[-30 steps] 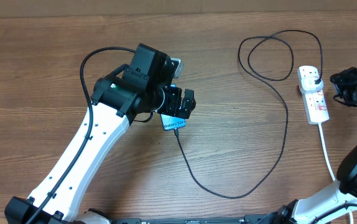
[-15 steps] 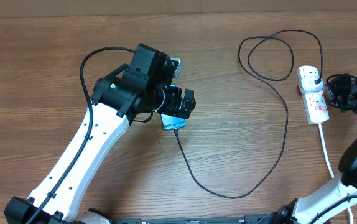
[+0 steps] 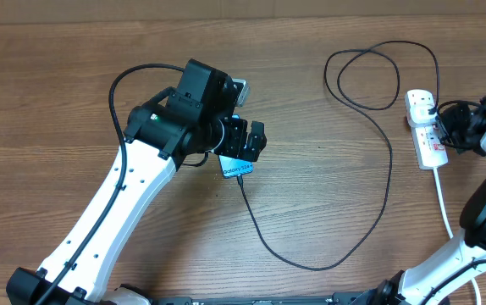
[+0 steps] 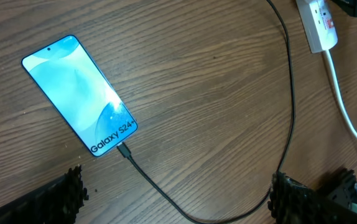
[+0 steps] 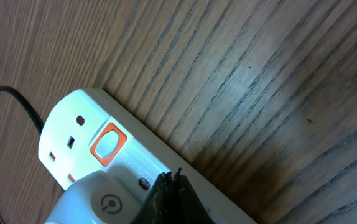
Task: Plug charger to phone and switch on socket
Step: 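Position the right gripper tip over the power strip's orange switch, then press the orange switch down with the right gripper tip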
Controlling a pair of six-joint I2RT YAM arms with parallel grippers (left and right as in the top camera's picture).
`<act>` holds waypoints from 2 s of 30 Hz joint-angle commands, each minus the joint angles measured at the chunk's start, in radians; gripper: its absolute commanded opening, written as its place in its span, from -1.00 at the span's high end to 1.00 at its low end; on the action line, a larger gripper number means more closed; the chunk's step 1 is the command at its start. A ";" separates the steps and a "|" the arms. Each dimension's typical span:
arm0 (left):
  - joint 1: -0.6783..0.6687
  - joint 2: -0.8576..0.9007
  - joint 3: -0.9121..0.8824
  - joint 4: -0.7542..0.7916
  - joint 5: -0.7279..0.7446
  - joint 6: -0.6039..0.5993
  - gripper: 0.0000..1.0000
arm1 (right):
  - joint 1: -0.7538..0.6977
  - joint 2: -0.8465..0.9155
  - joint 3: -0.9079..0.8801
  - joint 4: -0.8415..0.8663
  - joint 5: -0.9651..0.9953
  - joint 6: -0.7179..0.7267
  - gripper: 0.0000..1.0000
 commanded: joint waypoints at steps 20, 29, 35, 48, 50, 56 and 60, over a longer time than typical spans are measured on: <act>-0.006 -0.012 0.018 0.005 -0.016 0.008 -1.00 | 0.050 0.015 0.019 -0.157 -0.032 0.008 0.93; -0.007 -0.012 0.018 0.008 -0.016 0.008 -1.00 | 0.065 0.015 0.019 -0.176 -0.051 0.006 0.93; -0.006 -0.012 0.018 0.008 -0.016 0.008 -0.99 | 0.090 0.015 0.018 -0.184 -0.049 0.004 0.93; -0.007 -0.012 0.018 0.004 -0.016 0.008 -1.00 | 0.048 0.001 0.033 -0.249 0.071 0.074 0.93; -0.007 -0.012 0.018 0.004 -0.016 0.008 -0.99 | 0.029 -0.016 0.041 -0.263 0.076 0.076 0.93; -0.007 -0.012 0.018 0.005 -0.016 0.008 -1.00 | -0.018 -0.109 0.064 -0.303 0.125 0.080 0.93; -0.007 -0.012 0.018 0.005 -0.016 0.008 -1.00 | -0.031 -0.193 0.093 -0.354 0.189 0.080 0.93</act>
